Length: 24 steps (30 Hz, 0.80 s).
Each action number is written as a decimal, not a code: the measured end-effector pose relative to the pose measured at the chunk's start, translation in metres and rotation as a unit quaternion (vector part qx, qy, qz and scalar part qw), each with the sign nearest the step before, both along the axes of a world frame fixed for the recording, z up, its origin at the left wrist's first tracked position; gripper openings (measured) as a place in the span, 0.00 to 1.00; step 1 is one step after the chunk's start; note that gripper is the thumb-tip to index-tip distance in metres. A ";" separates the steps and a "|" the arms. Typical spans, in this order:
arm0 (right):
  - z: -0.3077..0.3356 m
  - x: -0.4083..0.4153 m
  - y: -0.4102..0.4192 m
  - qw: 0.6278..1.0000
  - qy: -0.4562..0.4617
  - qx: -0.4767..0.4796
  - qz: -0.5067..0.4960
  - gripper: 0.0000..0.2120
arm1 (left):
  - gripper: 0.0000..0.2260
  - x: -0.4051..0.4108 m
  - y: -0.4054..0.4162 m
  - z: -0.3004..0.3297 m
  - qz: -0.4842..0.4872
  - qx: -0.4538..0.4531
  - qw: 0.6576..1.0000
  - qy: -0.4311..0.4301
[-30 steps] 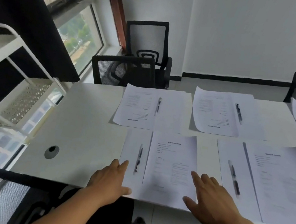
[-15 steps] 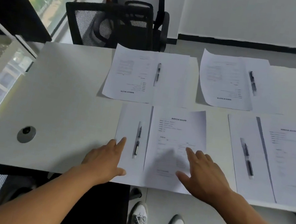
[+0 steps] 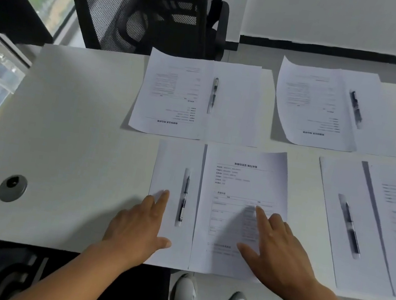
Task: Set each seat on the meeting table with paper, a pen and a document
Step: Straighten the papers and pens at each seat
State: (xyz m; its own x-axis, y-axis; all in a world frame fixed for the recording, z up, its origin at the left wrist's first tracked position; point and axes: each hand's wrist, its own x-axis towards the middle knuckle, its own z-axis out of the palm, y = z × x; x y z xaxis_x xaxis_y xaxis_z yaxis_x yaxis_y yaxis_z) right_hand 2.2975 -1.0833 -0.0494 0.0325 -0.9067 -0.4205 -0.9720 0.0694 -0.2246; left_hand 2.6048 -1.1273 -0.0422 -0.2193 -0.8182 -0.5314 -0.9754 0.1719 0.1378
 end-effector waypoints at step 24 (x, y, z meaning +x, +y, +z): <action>-0.016 -0.010 0.003 1.000 0.009 -0.021 0.014 0.49 | 0.49 -0.003 0.006 -0.004 0.039 -0.011 0.999 0.007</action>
